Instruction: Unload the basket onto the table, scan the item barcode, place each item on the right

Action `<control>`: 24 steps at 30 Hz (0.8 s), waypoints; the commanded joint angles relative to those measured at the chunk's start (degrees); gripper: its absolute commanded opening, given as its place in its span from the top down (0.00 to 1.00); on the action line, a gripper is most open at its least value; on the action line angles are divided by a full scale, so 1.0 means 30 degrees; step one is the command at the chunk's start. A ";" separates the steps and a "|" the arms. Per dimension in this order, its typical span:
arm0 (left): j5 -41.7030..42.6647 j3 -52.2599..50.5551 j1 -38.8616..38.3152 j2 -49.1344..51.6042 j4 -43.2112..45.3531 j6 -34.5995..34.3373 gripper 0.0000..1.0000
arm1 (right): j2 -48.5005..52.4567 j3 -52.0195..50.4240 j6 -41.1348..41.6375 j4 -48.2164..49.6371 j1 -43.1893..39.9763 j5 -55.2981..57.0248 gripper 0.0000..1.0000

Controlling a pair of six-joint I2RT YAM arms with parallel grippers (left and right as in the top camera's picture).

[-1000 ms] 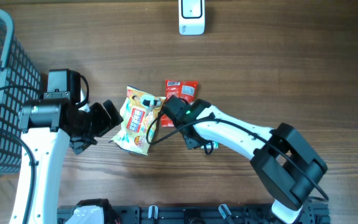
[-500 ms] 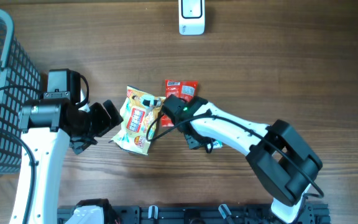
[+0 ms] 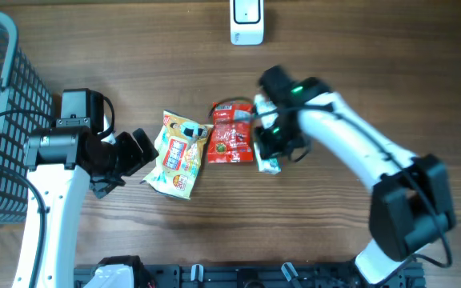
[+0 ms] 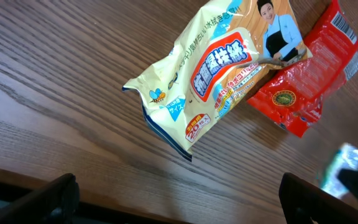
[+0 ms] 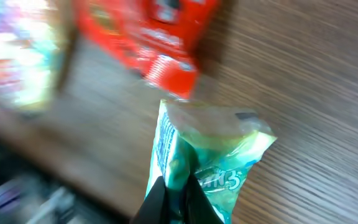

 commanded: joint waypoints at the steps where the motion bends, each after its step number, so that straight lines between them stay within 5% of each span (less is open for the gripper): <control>1: 0.0219 -0.0051 -0.0051 0.0000 0.0015 -0.0182 0.00 | -0.0350 -0.1304 -0.5887 -0.0146 -0.2259 -0.9464 0.96; 5: 0.0219 -0.0051 -0.0051 0.0000 0.0015 -0.0182 0.00 | -0.0342 -0.5202 -0.6703 0.2164 -0.3876 -1.2597 0.96; 11: 0.0219 -0.0051 -0.0051 0.0000 0.0015 -0.0182 0.00 | -0.0335 -0.9908 -0.1064 0.9391 -0.4794 -1.2582 0.96; 13: 0.0219 -0.0051 -0.0051 0.0000 0.0015 -0.0182 0.00 | -0.0342 -1.0287 0.0590 1.0105 -0.5064 -0.9610 0.96; 16: 0.0219 -0.0051 -0.0051 0.0000 0.0015 -0.0182 0.00 | -0.0342 -1.0236 0.2062 0.9719 -0.5428 -0.4947 0.90; 19: 0.0219 -0.0051 -0.0051 0.0000 0.0015 -0.0182 0.00 | -0.0342 -0.9719 0.2033 0.8553 -0.5778 -0.3184 0.69; 24: 0.0219 -0.0051 -0.0051 0.0000 0.0015 -0.0182 0.00 | -0.0342 -0.7147 0.2004 0.4983 -0.6419 0.0495 0.61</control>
